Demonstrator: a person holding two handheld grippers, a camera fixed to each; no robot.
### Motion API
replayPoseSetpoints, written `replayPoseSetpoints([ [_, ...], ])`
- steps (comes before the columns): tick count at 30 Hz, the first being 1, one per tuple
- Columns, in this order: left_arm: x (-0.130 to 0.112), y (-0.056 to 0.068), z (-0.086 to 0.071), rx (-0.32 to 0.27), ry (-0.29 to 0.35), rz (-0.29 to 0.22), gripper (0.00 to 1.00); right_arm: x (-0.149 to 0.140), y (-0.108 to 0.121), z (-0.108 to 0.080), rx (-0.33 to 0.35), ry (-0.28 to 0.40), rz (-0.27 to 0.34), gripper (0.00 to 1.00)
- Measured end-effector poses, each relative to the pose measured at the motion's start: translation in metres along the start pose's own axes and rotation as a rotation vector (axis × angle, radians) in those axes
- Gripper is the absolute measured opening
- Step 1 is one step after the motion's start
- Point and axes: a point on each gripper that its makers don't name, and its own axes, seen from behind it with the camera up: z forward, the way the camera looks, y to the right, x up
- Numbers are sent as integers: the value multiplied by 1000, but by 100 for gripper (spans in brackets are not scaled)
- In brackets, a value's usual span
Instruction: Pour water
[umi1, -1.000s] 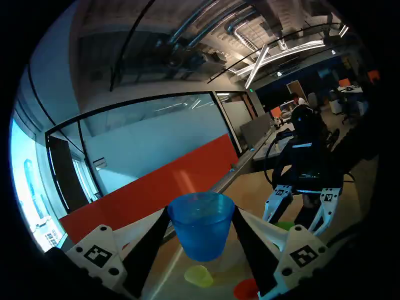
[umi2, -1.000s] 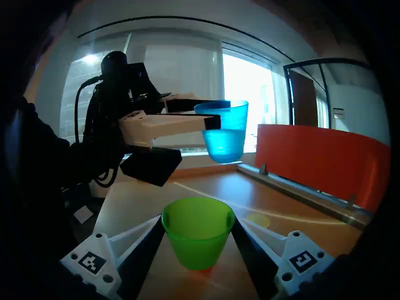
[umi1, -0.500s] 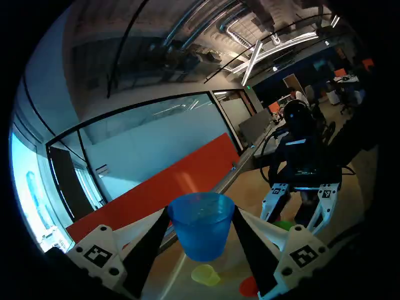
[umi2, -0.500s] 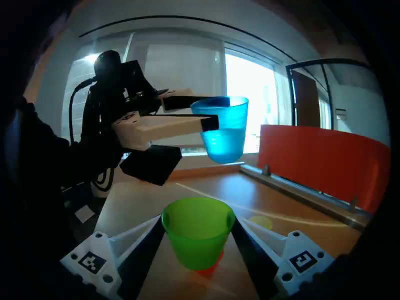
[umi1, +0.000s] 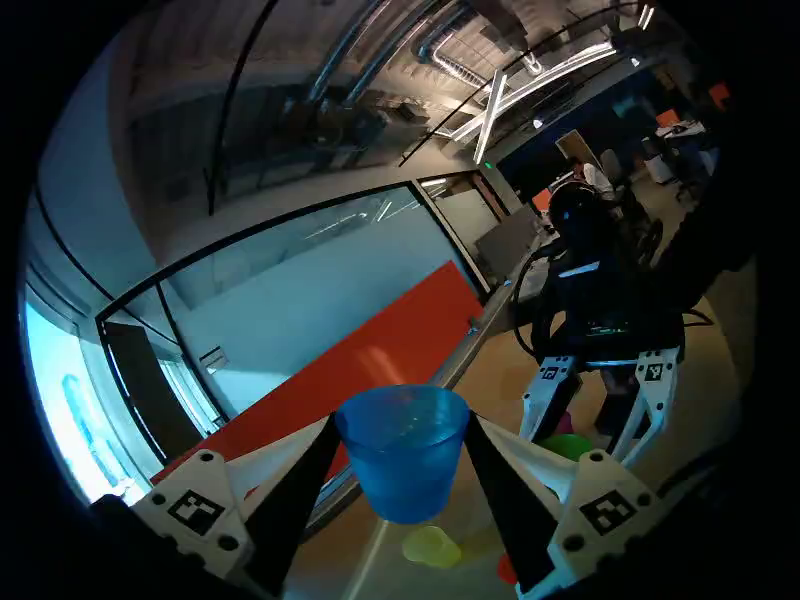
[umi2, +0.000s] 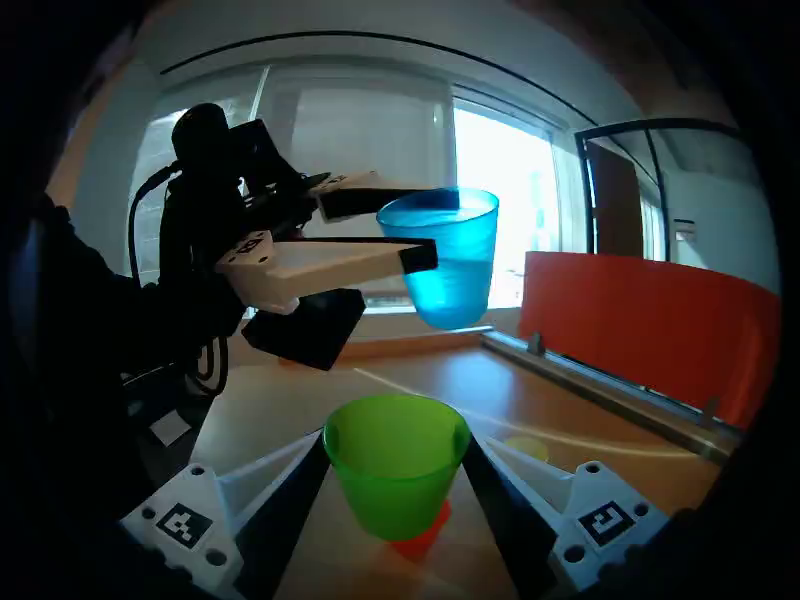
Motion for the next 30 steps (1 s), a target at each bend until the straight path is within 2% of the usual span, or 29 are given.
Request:
replayPoseSetpoints([
  [30, 6, 4, -4, 20, 3, 145, 88, 5, -4, 3, 11, 10, -7, 92],
])
